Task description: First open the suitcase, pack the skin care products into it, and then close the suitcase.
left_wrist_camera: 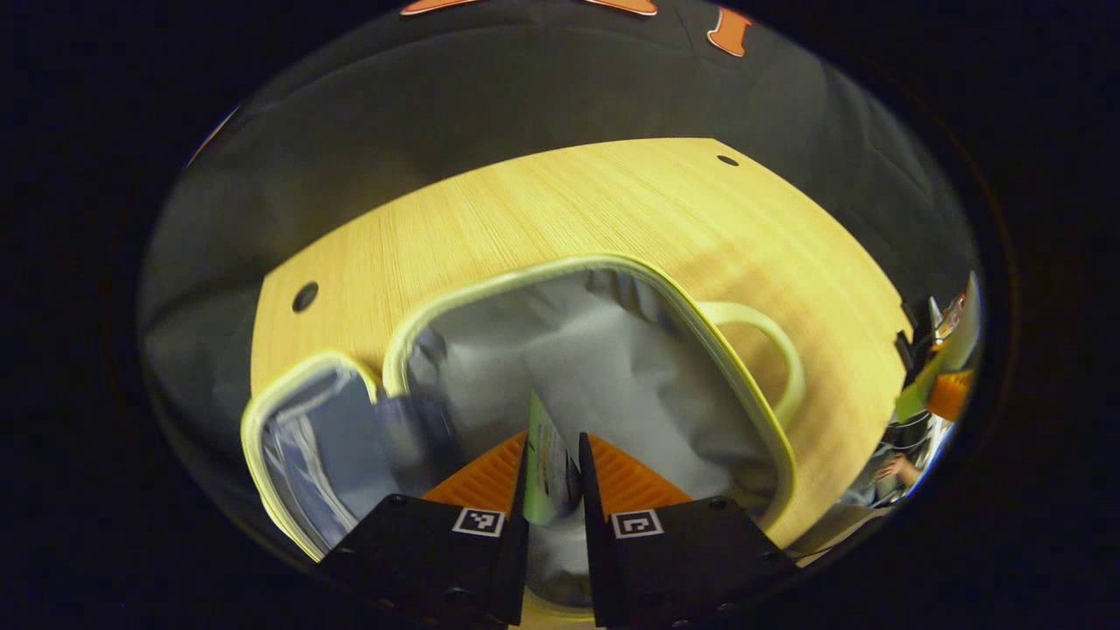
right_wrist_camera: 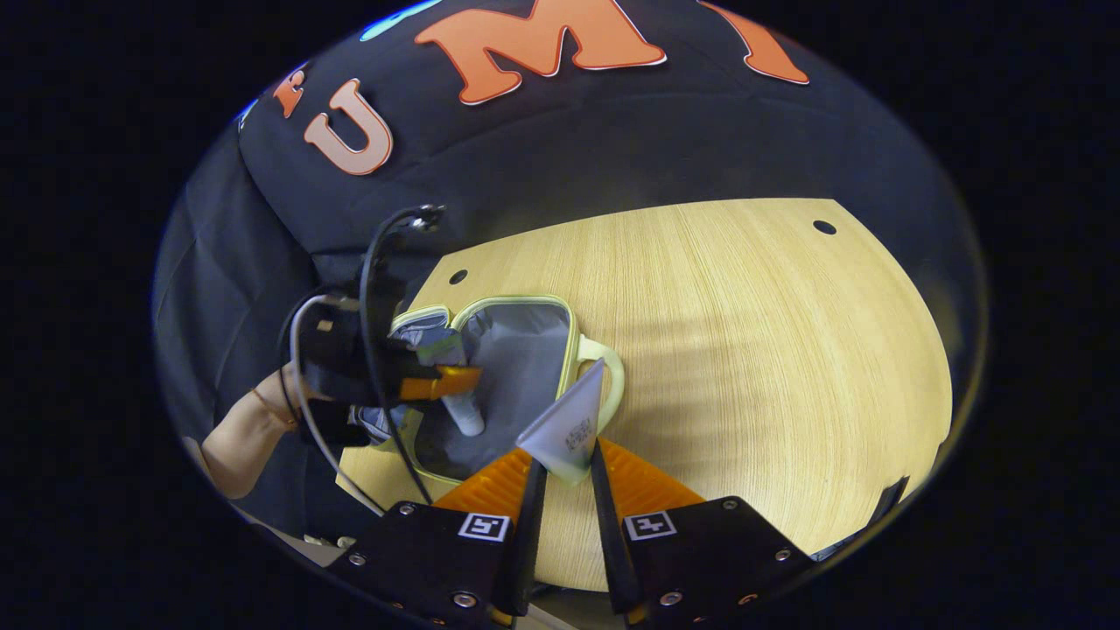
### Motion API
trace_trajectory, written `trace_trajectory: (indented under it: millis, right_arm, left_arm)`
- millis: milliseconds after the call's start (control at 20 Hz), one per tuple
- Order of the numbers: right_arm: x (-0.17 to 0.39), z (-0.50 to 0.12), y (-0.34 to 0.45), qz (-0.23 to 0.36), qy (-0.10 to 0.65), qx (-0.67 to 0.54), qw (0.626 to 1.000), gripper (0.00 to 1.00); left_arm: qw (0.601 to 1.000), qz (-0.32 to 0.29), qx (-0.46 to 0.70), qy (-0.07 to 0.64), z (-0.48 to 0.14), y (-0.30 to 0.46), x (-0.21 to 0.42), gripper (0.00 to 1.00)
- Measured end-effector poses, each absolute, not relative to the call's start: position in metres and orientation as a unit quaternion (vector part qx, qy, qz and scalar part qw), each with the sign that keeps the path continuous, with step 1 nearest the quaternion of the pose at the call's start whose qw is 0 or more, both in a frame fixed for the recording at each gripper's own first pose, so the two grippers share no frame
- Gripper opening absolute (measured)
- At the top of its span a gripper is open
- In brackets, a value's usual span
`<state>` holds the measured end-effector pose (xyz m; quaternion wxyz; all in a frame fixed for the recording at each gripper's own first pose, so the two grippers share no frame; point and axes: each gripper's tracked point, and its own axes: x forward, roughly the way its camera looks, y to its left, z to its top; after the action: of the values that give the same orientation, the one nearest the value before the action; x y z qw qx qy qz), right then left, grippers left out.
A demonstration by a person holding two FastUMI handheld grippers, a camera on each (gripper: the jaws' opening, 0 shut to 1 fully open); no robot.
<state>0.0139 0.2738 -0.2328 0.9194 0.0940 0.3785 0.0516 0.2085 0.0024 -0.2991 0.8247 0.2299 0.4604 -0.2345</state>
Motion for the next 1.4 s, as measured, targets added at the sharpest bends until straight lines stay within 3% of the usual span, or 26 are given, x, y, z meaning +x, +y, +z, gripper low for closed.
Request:
trace_trajectory:
  millis: [400,700,750,850,1000,1100,1150,1200,1400]
  right_arm:
    - [0.014,-0.231,0.272,0.047,0.378,0.095,0.92,0.34]
    - [0.019,-0.228,0.281,0.071,0.38,0.1,0.917,0.34]
    - [0.022,-0.227,0.287,0.077,0.381,0.095,0.916,0.34]
    - [0.028,-0.224,0.305,0.097,0.386,0.083,0.914,0.34]
    - [0.038,-0.226,0.335,0.132,0.4,0.075,0.904,0.34]
    - [0.044,-0.234,0.361,0.158,0.416,0.076,0.892,0.34]
    - [0.047,-0.243,0.374,0.171,0.426,0.078,0.885,0.34]
    - [0.051,-0.252,0.383,0.178,0.438,0.08,0.878,0.34]
    - [0.062,-0.28,0.391,0.174,0.493,0.086,0.848,0.34]
  left_arm:
    - [0.809,-0.234,0.204,0.499,-0.328,-0.004,0.218,0.3]
    - [0.853,-0.284,0.043,0.436,-0.237,-0.011,0.165,0.29]
    - [0.863,-0.283,0.024,0.417,-0.221,0.0,0.16,0.33]
    - [0.884,-0.265,-0.004,0.384,-0.193,0.025,0.156,0.51]
    - [0.904,-0.236,-0.052,0.353,-0.16,0.065,0.148,0.96]
    - [0.916,-0.207,-0.071,0.335,-0.146,0.097,0.142,0.95]
    - [0.922,-0.189,-0.077,0.329,-0.141,0.113,0.135,1.0]
    - [0.927,-0.169,-0.083,0.325,-0.136,0.129,0.127,0.95]
    - [0.939,-0.093,-0.109,0.313,-0.097,0.193,0.075,0.96]
